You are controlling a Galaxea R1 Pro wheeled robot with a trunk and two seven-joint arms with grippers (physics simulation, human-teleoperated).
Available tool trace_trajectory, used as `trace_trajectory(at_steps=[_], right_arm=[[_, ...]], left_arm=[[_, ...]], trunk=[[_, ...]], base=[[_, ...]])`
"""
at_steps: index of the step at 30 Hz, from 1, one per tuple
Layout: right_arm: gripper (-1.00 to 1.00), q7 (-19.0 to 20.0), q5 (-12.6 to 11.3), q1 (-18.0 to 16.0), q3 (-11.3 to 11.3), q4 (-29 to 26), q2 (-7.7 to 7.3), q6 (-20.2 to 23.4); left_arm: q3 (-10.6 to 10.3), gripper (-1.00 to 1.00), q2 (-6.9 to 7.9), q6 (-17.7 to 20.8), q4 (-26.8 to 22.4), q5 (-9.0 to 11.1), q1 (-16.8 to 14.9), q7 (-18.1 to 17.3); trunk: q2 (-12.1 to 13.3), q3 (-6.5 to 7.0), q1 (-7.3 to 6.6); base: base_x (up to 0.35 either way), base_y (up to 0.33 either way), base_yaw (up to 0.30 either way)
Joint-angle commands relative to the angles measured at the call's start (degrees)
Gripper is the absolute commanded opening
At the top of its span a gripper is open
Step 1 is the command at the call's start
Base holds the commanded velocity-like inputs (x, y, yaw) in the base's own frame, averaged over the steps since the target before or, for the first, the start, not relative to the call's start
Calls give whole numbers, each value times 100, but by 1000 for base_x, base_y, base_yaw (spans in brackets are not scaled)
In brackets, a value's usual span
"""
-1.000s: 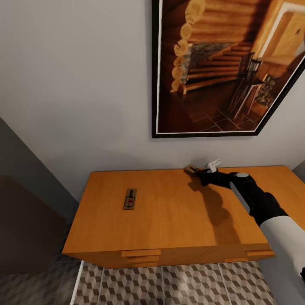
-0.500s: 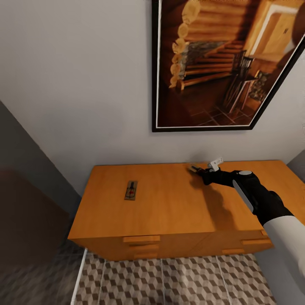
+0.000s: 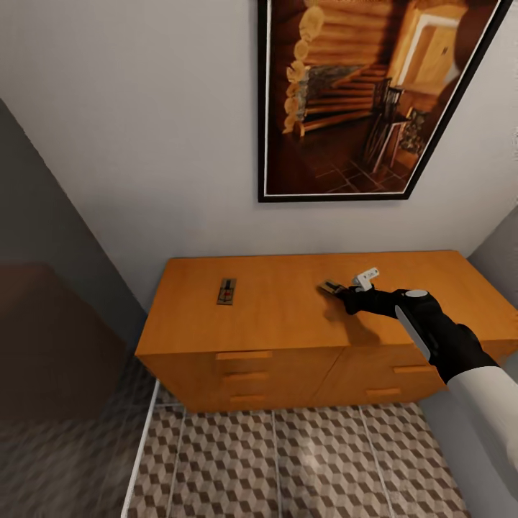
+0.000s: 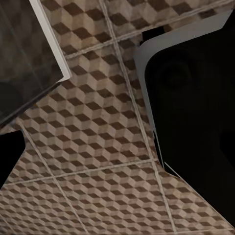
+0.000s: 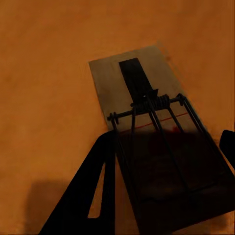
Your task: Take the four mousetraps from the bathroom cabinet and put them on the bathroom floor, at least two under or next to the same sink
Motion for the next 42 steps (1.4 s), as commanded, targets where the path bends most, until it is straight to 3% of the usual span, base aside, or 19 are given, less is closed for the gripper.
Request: trace_trajectory(at_steps=[1, 42], right_arm=[[-100, -17, -62, -6, 15, -5, -6, 47], [-100, -34, -58, -7, 17, -5, 3, 48]], left_arm=[[-48, 100, -5, -35, 19, 48, -6, -1], [-48, 100, -6, -35, 19, 48, -6, -1]], trunk=[[-11, -10, 0], [-11, -10, 0]], base=[[-330, 0, 0], [-332, 0, 0]])
